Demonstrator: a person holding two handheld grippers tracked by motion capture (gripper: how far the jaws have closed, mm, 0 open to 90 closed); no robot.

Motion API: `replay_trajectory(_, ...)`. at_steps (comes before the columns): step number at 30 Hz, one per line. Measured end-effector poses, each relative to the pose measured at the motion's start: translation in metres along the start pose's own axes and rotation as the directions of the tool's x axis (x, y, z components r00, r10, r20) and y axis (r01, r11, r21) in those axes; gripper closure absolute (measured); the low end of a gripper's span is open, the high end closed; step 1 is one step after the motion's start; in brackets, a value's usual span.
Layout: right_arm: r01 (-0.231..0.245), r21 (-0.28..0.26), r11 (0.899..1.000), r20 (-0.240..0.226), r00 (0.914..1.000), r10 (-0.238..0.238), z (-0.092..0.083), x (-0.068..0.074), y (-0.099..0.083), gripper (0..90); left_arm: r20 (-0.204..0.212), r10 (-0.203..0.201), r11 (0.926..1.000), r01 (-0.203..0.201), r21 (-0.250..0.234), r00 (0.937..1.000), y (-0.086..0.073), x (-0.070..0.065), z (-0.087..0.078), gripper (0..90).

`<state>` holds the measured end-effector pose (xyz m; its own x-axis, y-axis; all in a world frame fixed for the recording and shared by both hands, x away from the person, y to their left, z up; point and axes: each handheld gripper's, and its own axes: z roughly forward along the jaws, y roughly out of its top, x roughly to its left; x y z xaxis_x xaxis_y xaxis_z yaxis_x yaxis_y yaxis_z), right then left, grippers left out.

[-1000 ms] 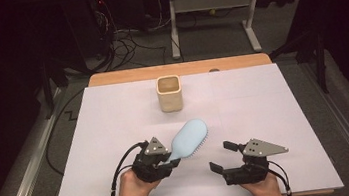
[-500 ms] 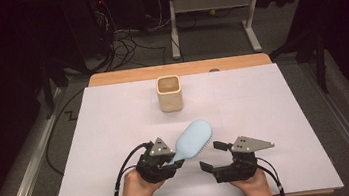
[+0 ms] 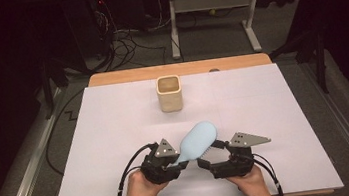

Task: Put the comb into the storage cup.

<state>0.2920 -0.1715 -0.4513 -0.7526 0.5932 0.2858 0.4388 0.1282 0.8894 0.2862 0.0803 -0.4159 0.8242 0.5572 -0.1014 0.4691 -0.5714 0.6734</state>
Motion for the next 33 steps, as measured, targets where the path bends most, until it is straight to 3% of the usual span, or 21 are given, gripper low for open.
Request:
replay_trajectory(15,-0.062,-0.007,0.998,-0.011,0.9980,0.062,0.006,-0.003,0.003,9.3,0.009,0.012,0.9999,-0.012,0.009,0.9999,0.002,-0.005,0.007,69.3)
replay_trajectory(33,-0.098,-0.012,0.995,0.006,0.9952,0.098,0.016,-0.003,0.007,9.5,0.009,0.030,0.9994,-0.030,0.016,0.9995,0.008,-0.011,0.012,69.2)
